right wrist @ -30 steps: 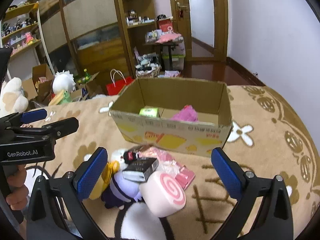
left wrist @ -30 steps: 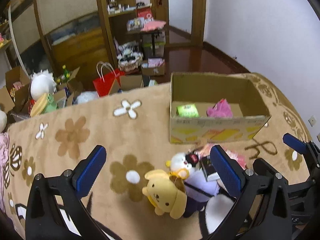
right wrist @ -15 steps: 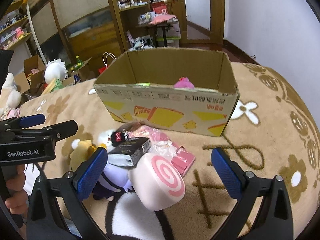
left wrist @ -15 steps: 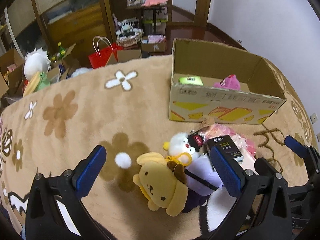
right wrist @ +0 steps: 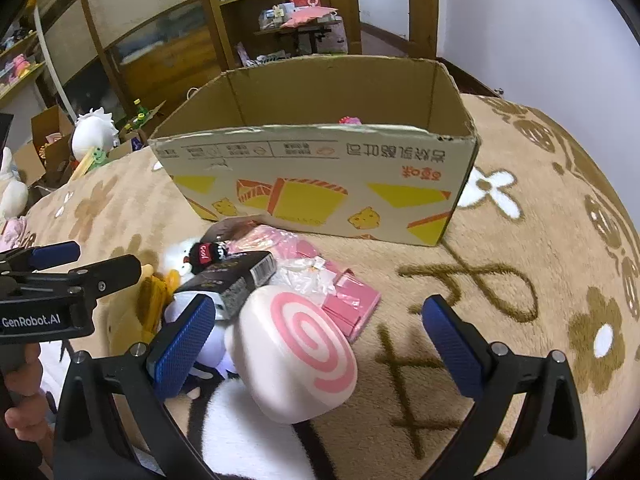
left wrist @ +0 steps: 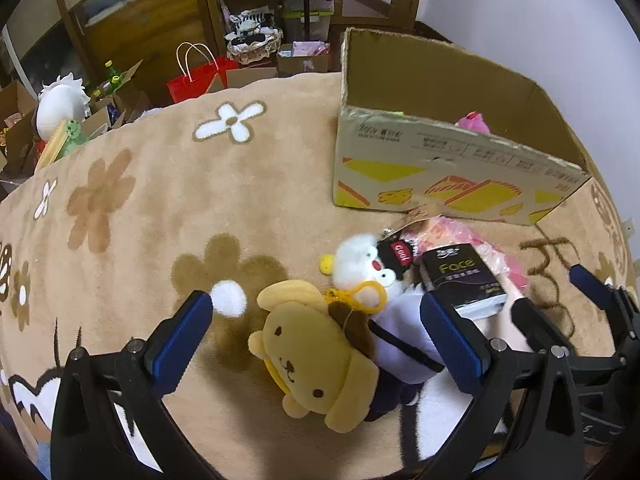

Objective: Organize soft objects
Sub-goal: 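Lower the right tool onto the swirl cushion while the left tool lowers onto the yellow plush dog, then lift the swirl cushion with the right tool while the left tool lifts the yellow dog, then release the swirl cushion and yellow dog into the box with both tools, then lower the right tool onto the black Face tissue pack while the left tool lowers onto the purple doll, then close the right tool on the Face pack while the left tool grips the purple doll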

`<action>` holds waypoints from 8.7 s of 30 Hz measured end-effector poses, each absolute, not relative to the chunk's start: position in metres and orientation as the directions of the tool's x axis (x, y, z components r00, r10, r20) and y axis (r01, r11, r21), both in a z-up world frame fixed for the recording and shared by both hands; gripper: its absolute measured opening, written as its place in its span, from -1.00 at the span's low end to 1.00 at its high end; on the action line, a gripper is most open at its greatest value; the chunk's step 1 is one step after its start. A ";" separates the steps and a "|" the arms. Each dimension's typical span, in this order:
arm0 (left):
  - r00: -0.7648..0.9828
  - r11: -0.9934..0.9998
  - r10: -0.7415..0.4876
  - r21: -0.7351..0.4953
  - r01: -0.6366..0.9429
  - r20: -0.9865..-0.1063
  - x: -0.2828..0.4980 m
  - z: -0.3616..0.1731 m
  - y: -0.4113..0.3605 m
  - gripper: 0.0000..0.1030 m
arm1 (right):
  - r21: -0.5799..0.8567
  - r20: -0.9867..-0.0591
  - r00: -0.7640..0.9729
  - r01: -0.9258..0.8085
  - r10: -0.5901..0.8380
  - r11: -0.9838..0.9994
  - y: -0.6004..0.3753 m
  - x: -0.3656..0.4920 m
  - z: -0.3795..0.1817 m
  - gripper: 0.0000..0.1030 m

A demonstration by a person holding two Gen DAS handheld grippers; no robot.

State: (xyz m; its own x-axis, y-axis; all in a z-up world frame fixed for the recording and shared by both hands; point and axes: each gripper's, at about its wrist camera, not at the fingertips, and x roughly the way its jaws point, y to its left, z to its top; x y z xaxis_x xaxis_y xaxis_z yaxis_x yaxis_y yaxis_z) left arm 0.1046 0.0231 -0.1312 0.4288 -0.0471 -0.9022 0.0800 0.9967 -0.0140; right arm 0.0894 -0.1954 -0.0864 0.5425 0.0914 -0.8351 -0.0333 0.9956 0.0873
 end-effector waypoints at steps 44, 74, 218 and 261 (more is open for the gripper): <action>0.320 0.994 -0.109 -0.107 0.024 -0.941 0.108 -0.166 0.032 0.04 | 0.153 -0.886 0.429 -0.088 0.176 0.984 -0.179 0.097 -0.116 -0.20; 0.646 0.993 -0.100 -0.038 0.109 -0.757 0.091 -0.068 0.013 -0.02 | 0.135 -0.694 0.714 -0.003 0.096 0.991 -0.197 0.085 -0.025 -0.43; 0.469 0.956 -0.213 -0.083 0.282 -0.857 0.097 -0.100 -0.023 0.99 | 0.288 -0.767 0.593 -0.020 0.243 0.957 -0.210 0.117 -0.036 1.00; 0.269 0.931 -0.291 -0.207 0.300 -0.918 0.117 -0.190 -0.024 0.99 | 0.447 -0.846 0.292 -0.068 0.446 0.892 -0.170 0.144 -0.125 -0.20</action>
